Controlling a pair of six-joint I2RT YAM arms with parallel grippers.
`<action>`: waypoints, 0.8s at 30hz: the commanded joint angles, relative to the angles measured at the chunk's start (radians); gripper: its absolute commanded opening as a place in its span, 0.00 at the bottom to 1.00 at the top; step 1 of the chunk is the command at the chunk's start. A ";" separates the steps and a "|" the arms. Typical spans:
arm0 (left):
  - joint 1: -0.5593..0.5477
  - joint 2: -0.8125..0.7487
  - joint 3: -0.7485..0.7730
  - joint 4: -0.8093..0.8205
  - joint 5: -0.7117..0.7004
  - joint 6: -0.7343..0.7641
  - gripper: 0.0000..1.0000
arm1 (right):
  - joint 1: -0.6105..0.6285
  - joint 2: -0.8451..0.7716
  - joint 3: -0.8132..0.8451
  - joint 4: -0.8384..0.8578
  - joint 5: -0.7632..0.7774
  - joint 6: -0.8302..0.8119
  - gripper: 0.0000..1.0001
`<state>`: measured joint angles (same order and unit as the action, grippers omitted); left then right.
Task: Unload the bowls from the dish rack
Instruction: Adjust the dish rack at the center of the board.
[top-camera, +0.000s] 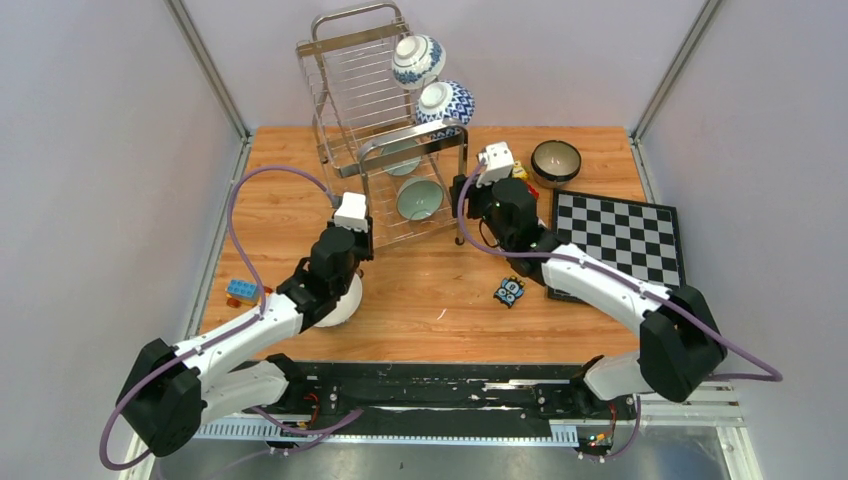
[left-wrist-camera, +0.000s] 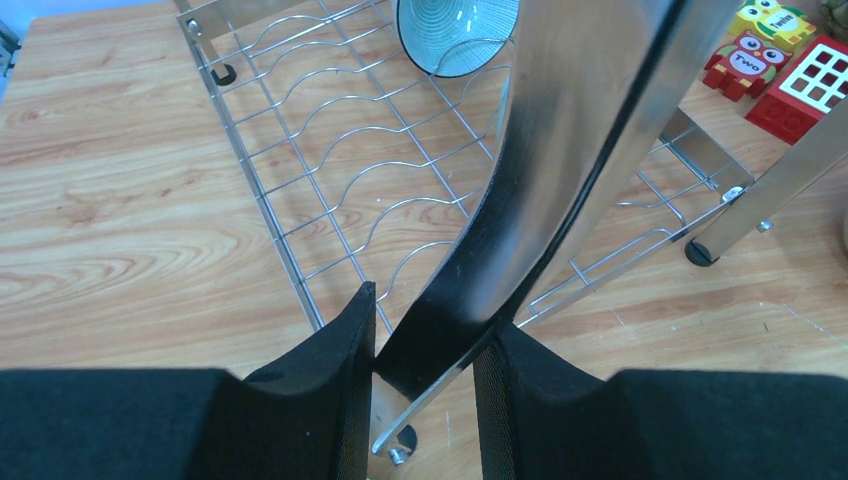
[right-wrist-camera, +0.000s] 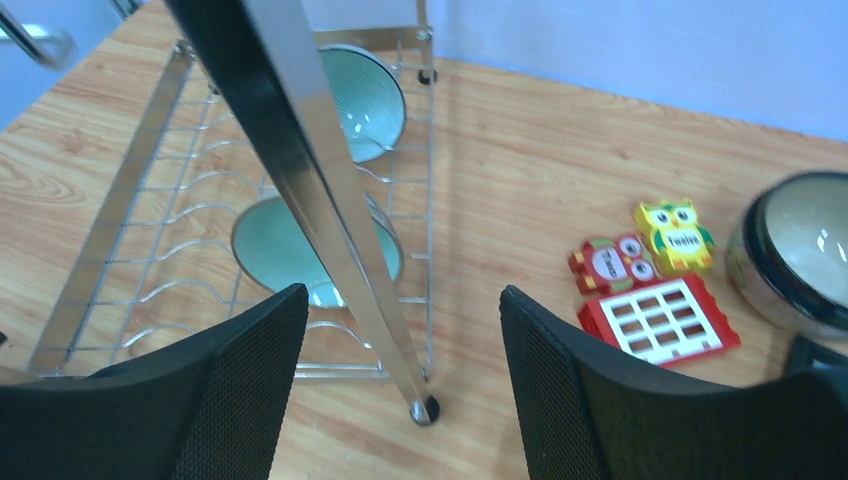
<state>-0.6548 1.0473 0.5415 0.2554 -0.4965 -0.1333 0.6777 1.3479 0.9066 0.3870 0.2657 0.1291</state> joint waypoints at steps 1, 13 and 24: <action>0.024 -0.025 -0.038 -0.099 -0.023 -0.249 0.00 | -0.010 0.079 0.098 0.065 -0.082 -0.049 0.73; 0.024 -0.031 -0.024 -0.128 -0.018 -0.209 0.00 | -0.011 0.142 0.120 0.037 -0.072 -0.038 0.07; 0.024 -0.061 -0.036 -0.172 -0.011 -0.257 0.00 | -0.006 -0.044 -0.037 0.001 -0.057 -0.008 0.03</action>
<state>-0.6582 0.9894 0.5419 0.1680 -0.4404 -0.1284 0.6746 1.4185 0.9489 0.4496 0.1833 0.0402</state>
